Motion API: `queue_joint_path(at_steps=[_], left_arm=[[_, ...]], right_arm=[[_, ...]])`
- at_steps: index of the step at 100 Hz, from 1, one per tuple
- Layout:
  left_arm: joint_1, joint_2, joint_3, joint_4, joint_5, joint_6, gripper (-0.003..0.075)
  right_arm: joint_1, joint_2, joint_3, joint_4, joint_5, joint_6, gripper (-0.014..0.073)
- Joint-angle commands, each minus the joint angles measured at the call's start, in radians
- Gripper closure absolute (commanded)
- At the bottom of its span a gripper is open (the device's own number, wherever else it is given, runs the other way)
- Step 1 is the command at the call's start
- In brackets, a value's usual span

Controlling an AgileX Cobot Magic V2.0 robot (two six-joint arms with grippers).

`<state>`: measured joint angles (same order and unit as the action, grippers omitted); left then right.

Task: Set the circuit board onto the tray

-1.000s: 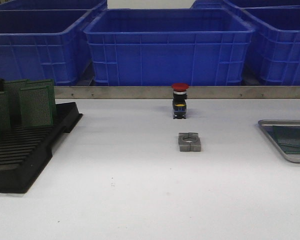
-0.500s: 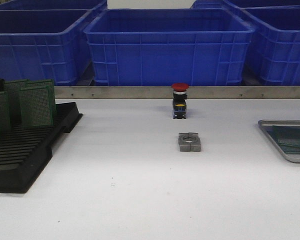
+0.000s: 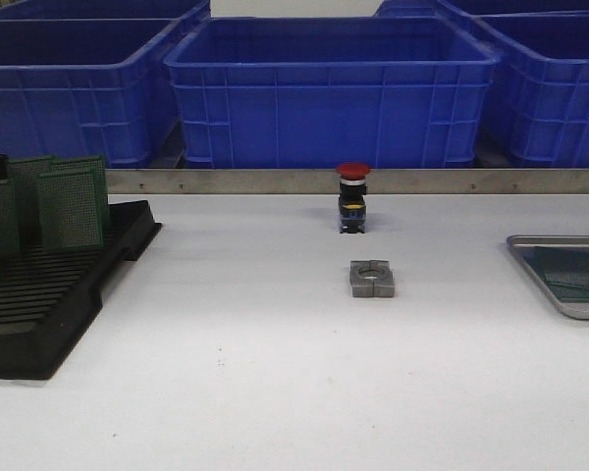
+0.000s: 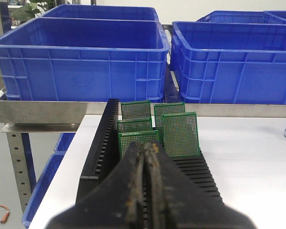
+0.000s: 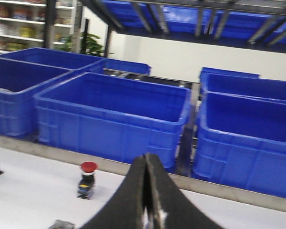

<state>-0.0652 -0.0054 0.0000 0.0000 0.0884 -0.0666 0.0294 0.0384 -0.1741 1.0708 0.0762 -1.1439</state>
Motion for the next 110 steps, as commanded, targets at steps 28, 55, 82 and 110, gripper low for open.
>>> queue_joint_path(at_steps=[28, 55, 82, 110], left_arm=[[-0.001, -0.03, 0.048, 0.0, -0.088, -0.011, 0.0741], [-0.001, -0.03, 0.048, 0.0, -0.088, -0.011, 0.0741], [-0.001, -0.03, 0.048, 0.0, -0.088, -0.011, 0.0741], [-0.001, -0.03, 0.048, 0.0, -0.088, -0.011, 0.0741]], right_arm=[[-0.042, 0.001, 0.189, -0.95, -0.251, 1.045, 0.0655], [-0.079, -0.077, 0.19, -1.22, -0.112, 1.277, 0.0655], [-0.079, -0.077, 0.19, -1.143, -0.112, 1.21, 0.0655], [-0.079, -0.077, 0.19, -1.11, -0.111, 1.176, 0.0655]])
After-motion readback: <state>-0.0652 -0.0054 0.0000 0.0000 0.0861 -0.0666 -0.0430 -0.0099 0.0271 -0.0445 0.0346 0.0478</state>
